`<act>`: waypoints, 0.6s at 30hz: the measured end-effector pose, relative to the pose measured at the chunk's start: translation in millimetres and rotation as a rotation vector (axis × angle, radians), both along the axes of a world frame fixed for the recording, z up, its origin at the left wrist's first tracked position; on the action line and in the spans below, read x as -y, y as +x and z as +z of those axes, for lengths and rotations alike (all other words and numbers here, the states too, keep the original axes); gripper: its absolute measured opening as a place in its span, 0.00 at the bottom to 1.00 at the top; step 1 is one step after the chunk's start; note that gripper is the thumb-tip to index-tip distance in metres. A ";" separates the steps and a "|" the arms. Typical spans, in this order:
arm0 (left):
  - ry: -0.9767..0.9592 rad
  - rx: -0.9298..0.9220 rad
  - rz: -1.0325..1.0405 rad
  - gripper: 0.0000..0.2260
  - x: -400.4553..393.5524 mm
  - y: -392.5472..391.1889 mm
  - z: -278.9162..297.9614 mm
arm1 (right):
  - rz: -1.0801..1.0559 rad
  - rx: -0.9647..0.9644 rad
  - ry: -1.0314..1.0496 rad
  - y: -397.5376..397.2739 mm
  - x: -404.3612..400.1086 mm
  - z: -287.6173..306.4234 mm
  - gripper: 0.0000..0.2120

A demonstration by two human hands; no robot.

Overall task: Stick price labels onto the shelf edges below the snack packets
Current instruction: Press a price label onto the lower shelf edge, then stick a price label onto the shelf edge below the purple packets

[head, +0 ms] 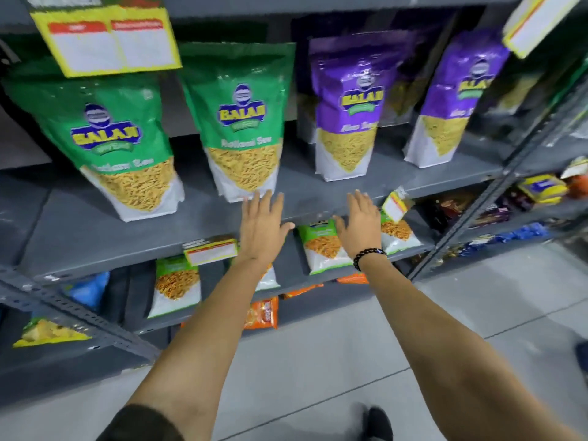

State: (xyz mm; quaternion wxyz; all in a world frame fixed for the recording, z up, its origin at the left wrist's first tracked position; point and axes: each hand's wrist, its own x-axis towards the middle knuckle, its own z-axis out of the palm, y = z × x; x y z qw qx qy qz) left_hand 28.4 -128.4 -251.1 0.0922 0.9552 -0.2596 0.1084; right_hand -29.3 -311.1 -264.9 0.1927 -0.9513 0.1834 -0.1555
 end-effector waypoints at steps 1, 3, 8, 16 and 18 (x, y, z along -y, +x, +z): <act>0.014 0.006 -0.042 0.27 26.5 -2.3 4.2 | -0.039 -0.011 0.010 -5.8 23.0 -1.2 0.25; 0.029 0.010 -0.098 0.25 80.2 -5.1 8.6 | -0.099 -0.039 0.015 -14.4 68.9 -4.6 0.25; 0.065 0.035 -0.174 0.22 192.5 -5.8 6.4 | -0.142 -0.124 0.069 -19.5 163.0 -17.4 0.20; 0.084 -0.013 -0.091 0.17 277.3 3.0 -4.5 | -0.011 -0.193 0.119 0.4 229.6 -47.6 0.12; 0.083 -0.026 -0.082 0.15 282.0 2.5 -7.6 | -0.003 -0.143 0.137 3.2 226.9 -55.5 0.11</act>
